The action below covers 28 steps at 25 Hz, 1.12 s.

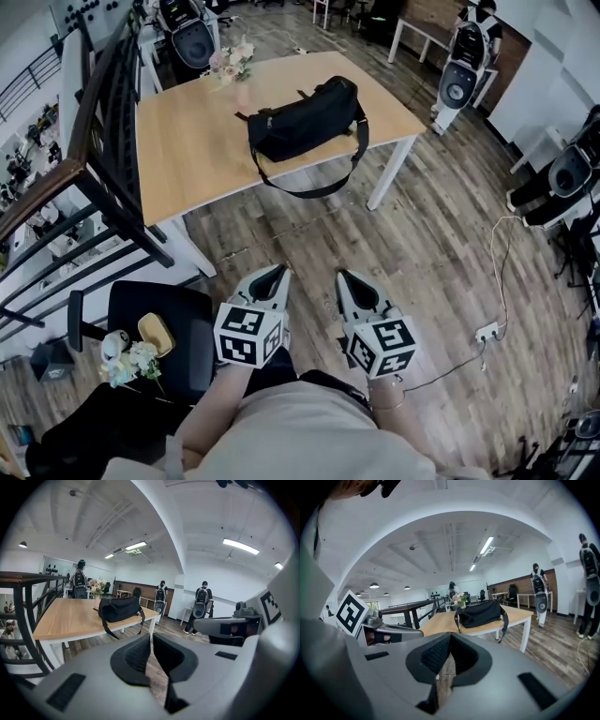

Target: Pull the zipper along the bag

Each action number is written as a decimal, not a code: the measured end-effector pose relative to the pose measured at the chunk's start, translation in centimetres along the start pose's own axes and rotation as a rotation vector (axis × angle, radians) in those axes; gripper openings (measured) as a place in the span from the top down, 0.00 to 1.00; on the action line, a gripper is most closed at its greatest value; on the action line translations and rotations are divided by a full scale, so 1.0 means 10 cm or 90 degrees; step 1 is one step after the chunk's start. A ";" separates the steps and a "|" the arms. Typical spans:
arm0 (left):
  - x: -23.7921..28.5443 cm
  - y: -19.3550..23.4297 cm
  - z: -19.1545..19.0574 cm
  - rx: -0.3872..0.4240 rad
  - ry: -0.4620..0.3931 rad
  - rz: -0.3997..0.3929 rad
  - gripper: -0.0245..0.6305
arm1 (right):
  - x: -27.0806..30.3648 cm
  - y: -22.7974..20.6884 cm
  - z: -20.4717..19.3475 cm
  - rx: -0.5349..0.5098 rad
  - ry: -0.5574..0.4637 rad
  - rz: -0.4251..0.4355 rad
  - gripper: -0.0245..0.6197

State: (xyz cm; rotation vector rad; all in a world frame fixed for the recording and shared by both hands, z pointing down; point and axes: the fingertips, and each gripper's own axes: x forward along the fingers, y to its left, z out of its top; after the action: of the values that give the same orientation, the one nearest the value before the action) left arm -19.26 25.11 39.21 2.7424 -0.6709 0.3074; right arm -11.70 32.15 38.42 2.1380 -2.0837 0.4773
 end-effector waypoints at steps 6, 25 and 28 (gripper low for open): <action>0.55 0.54 0.39 0.002 0.002 -0.006 0.92 | 0.72 -0.28 0.34 -0.006 0.007 -0.011 0.96; 1.72 1.59 0.76 -0.031 0.043 -0.034 0.92 | 2.36 -0.69 0.70 0.006 0.050 -0.005 0.96; 1.90 1.73 0.80 -0.039 0.042 -0.017 0.92 | 2.62 -0.79 0.77 0.004 0.049 0.013 0.96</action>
State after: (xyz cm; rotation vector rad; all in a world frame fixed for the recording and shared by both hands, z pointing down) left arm -9.91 -0.08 41.05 2.6690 -0.6148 0.3641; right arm -2.67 5.21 40.14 2.0692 -2.0678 0.5592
